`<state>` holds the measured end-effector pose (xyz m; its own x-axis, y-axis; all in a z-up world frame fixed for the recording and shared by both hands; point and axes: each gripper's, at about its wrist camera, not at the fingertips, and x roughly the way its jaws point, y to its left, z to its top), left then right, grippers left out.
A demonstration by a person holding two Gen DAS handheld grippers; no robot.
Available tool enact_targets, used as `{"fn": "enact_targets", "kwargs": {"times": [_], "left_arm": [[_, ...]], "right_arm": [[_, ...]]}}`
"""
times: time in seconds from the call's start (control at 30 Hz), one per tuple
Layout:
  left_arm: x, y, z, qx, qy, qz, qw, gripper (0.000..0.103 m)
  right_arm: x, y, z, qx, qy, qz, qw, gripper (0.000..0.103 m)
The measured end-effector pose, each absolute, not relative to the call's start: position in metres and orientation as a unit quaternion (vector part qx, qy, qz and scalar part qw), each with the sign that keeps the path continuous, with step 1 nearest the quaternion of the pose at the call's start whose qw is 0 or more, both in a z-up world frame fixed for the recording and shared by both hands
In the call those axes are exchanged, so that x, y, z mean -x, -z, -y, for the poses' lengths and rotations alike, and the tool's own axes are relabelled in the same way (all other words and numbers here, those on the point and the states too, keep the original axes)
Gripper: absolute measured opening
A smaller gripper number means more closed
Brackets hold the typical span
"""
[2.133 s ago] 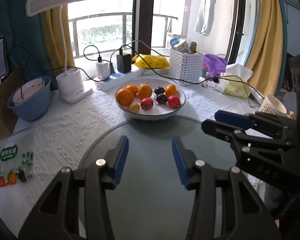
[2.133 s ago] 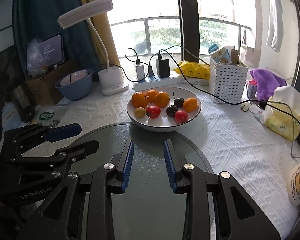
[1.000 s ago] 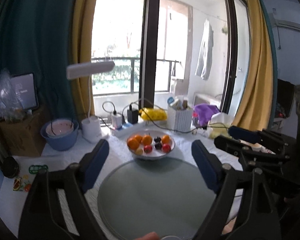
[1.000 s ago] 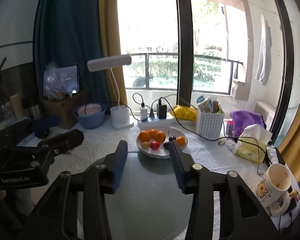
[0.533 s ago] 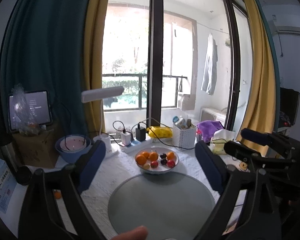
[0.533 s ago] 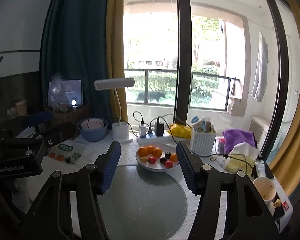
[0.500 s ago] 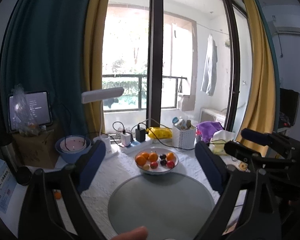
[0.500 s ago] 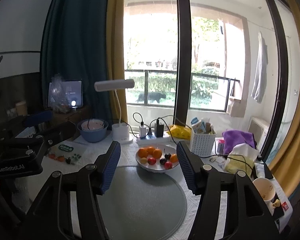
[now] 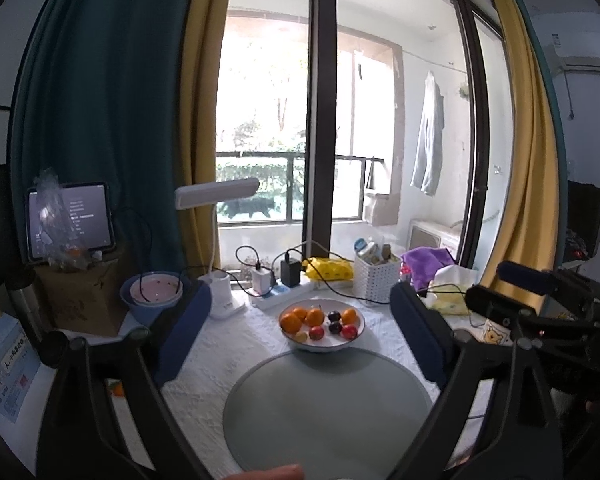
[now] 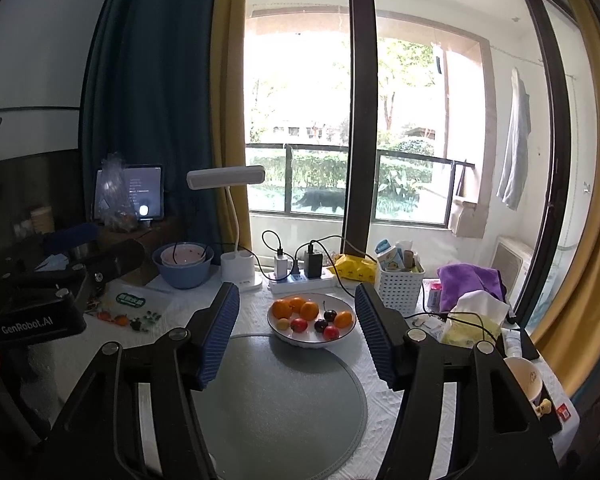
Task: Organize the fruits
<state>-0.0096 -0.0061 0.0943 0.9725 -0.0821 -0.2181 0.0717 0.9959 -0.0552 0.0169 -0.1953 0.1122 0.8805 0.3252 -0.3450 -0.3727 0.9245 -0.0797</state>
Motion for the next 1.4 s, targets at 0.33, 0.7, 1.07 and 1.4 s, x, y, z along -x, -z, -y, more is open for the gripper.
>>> {"fn": "enact_targets", "kwargs": {"times": [0.33, 0.7, 1.07, 1.4], "left_arm": [[0.0094, -0.0938, 0.0089, 0.019, 0.041, -0.115, 0.992, 0.092], [0.0060, -0.0926, 0.0094, 0.019, 0.041, -0.123, 0.991, 0.092], [0.0061, -0.0915, 0.0111, 0.016, 0.045, -0.125, 0.991, 0.092], [0.0061, -0.0917, 0.0112, 0.015, 0.046, -0.124, 0.991, 0.092]], "right_arm": [[-0.0161, -0.1129, 0.1951, 0.072, -0.182, -0.165, 0.967, 0.063], [-0.0164, -0.1097, 0.1961, 0.072, -0.180, -0.169, 0.966, 0.063], [-0.0176, -0.1053, 0.1975, 0.070, -0.177, -0.178, 0.966, 0.064], [-0.0190, -0.1058, 0.1982, 0.070, -0.176, -0.179, 0.966, 0.063]]}}
